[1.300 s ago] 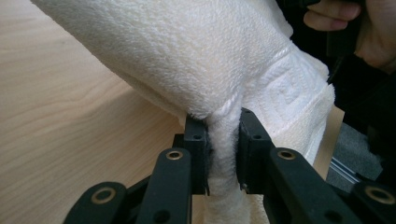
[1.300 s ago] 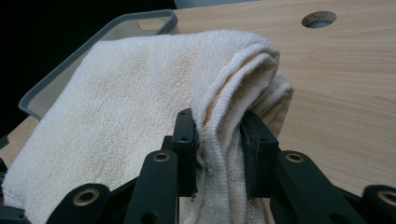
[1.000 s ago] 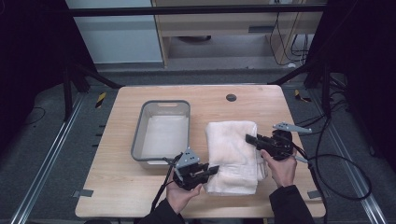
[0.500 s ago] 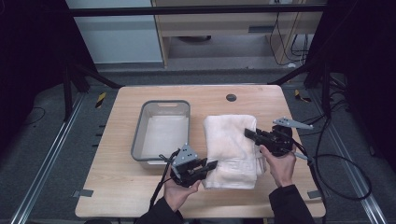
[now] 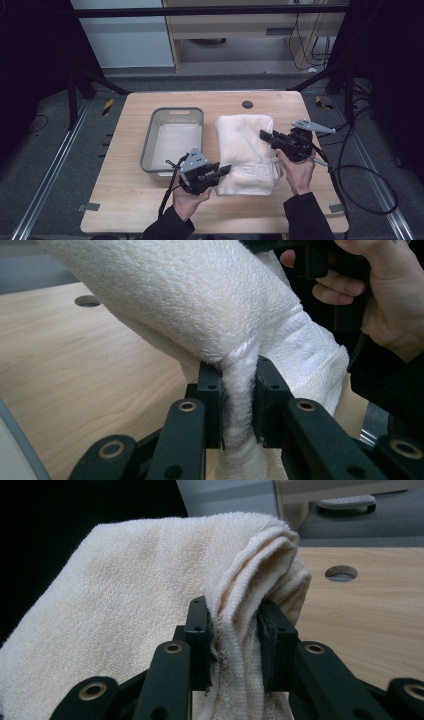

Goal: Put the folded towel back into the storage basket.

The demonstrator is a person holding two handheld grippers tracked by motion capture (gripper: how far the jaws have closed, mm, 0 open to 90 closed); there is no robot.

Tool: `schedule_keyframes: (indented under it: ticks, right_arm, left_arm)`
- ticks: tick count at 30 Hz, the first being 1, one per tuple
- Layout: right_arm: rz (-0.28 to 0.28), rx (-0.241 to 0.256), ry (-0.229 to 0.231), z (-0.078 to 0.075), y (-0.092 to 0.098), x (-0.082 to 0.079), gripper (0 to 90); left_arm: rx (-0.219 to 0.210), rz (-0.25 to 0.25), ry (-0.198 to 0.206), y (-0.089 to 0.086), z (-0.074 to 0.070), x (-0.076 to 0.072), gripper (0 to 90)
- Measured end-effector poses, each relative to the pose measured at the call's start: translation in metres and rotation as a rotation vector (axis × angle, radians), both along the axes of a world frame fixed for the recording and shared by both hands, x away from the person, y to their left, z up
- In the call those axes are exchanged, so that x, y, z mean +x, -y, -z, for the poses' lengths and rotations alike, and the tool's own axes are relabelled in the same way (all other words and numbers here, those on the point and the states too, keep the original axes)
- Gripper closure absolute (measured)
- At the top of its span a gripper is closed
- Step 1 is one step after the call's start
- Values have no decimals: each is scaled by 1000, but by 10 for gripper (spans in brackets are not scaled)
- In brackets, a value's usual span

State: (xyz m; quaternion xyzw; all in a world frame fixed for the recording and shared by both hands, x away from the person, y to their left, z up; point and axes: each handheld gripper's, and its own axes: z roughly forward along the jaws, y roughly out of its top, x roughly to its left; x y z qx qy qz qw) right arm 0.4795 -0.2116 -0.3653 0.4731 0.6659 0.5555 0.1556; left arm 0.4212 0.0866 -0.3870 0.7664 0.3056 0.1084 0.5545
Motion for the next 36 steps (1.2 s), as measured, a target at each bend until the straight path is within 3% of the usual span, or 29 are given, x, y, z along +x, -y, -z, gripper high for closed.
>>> schedule_keyframes:
  ticks: [21,36]
  right_arm:
    - [1,20,73,-27,-17,8,708]
    - [-11,16,98,-43,-36,16,709]
  left_arm:
    - [-6,-38,95,-15,-24,3,764]
    - [-39,-66,108,-33,-35,7,764]
